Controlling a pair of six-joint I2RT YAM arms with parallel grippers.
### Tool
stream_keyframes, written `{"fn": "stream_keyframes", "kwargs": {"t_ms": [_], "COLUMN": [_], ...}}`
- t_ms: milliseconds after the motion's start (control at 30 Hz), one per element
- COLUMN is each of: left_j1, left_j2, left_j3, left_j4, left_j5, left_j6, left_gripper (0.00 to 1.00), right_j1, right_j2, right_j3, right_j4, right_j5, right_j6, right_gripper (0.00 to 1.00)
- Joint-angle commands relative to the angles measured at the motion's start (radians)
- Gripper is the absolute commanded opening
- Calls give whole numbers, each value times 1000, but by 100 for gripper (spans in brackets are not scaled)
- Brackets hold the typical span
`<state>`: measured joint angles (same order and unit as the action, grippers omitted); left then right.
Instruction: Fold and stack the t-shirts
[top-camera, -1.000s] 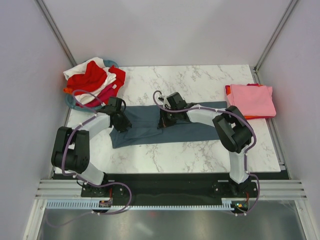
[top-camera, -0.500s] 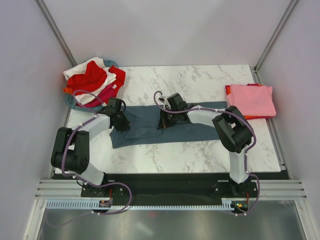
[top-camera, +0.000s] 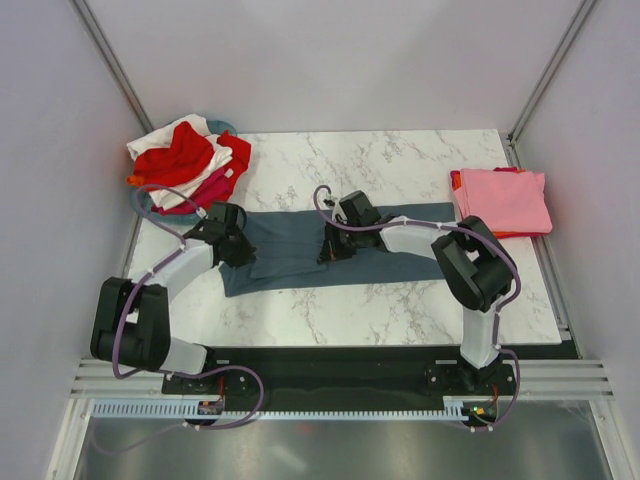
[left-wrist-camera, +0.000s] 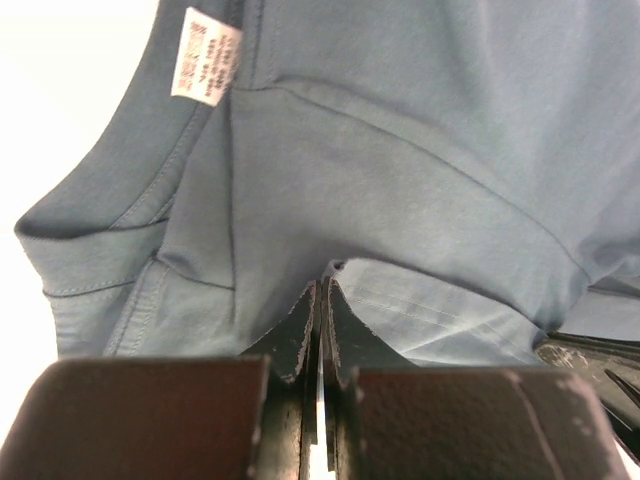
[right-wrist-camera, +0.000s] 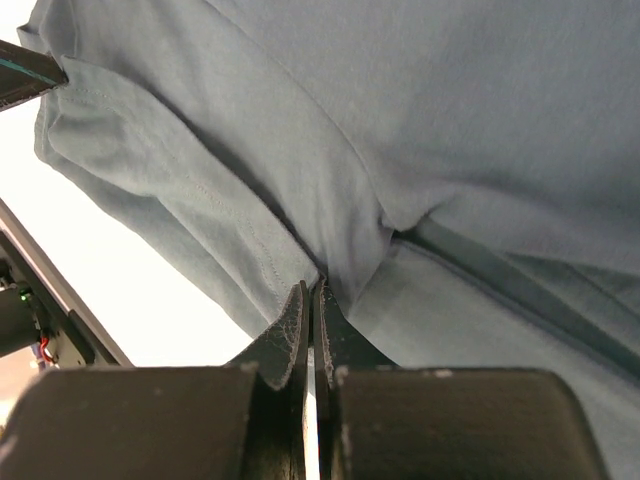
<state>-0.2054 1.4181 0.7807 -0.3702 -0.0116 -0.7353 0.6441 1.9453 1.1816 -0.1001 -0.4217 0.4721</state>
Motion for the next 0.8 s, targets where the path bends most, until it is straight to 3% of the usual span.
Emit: {"fn": "stream_keyframes", "kwargs": {"t_ms": [0,333,533,767], "left_j1": [1,15,17,17], "left_j2": [-37,-85,-114,-143], "left_j3": [-12,-44,-54,-84], "left_j4": [-19,-39,-41,-42], "left_j5": [-31,-44,-25,-4], "left_j6": [14,14,14,20], "left_gripper": [2,2,2,2], "right_j1": [0,2,2,6], "right_j2": [-49,-66,-82,-108], "right_j3": [-17,-56,-109,-172], "right_j4": [39,46,88,155], "right_j5": [-23,-45,-68,-111], "right_j6": [23,57,65,91], "right_gripper": [0,0,10,6]}}
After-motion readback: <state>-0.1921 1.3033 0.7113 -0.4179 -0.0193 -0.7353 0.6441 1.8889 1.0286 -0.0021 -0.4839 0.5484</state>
